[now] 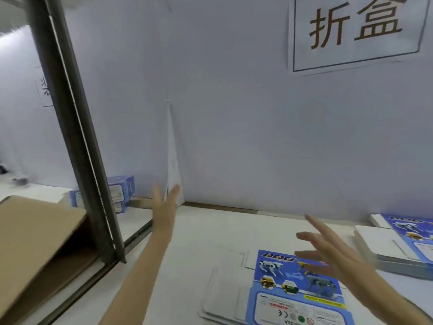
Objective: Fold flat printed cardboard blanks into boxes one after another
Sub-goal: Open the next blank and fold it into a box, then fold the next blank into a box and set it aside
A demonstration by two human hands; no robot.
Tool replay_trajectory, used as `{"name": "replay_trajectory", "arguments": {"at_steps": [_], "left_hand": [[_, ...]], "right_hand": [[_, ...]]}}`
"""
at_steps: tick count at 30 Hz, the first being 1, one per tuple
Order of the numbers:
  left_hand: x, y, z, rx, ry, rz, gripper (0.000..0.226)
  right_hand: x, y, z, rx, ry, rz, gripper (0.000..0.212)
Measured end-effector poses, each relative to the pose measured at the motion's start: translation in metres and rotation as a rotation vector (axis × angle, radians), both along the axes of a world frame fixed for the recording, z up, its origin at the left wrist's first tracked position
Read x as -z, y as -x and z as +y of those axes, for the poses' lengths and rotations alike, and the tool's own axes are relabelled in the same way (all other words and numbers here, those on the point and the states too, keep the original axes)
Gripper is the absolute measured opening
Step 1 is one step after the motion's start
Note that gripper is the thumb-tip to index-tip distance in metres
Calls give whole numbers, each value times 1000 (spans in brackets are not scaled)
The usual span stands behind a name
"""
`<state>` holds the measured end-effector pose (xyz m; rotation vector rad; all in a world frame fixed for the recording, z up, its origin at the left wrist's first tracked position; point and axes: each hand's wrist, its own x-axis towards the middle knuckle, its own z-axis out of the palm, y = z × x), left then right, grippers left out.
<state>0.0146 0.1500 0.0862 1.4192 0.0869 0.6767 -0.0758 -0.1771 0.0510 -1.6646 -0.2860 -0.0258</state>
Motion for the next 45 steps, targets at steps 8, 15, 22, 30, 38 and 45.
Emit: {"name": "replay_trajectory", "arguments": {"at_steps": [8, 15, 22, 30, 38, 45], "left_hand": [[111, 46, -134, 1046, -1226, 228, 62], [128, 59, -145, 873, -1606, 124, 71], [112, 69, -147, 815, -1742, -7, 58], [68, 52, -120, 250, -1484, -722, 17], [5, 34, -156, 247, -114, -180, 25], [14, 51, -185, 284, -411, 27, 73]], "right_hand": [[37, -11, -5, 28, 587, 144, 41], [47, -19, -28, 99, 767, 147, 33], [49, -18, -41, 19, 866, 190, 28], [-16, -3, -78, 753, 44, -381, 22], [-15, 4, -53, 345, -13, -103, 52], [-9, 4, -37, 351, 1, -268, 16]]}}
